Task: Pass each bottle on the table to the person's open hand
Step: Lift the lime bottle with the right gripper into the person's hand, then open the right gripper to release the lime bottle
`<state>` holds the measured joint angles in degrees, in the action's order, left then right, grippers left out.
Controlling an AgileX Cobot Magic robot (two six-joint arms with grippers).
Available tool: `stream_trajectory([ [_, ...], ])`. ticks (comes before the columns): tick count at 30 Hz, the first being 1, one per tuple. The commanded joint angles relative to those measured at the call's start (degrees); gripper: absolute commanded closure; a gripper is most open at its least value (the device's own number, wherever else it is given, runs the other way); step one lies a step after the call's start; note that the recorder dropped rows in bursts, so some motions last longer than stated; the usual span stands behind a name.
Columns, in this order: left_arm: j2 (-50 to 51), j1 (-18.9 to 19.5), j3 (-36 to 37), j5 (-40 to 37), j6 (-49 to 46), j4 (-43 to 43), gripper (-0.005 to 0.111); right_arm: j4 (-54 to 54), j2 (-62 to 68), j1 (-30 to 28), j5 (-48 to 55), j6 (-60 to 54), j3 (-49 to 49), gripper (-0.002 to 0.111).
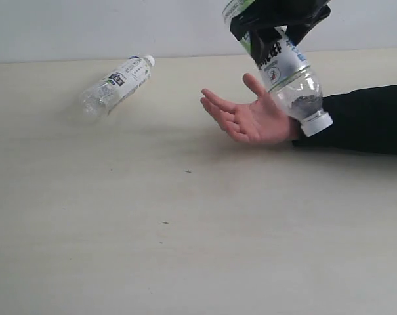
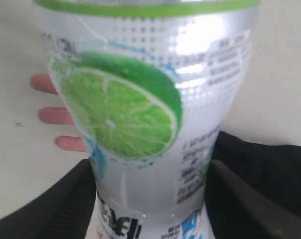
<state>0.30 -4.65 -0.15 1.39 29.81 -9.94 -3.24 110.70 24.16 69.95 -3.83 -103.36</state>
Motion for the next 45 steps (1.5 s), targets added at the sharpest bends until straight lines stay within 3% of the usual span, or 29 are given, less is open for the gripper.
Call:
stream_trajectory([
  [1,-0.3,0.1,0.2,0.6,0.2,0.1,0.107,9.9,0.7,-1.6,0.0,-1.6,-0.5,0.108],
  [20,-0.3,0.1,0.2,0.6,0.2,0.1,0.107,9.7,9.3,-1.6,-1.4,3.8,-0.5,0.107],
  [34,-0.3,0.1,0.2,0.6,0.2,0.1,0.107,9.7,9.3,-1.6,-2.8,4.3,-0.5,0.058],
  [45,-0.3,0.1,0.2,0.6,0.2,0.1,0.107,8.1,12.2,-1.6,-5.1,6.9,-0.5,0.046],
])
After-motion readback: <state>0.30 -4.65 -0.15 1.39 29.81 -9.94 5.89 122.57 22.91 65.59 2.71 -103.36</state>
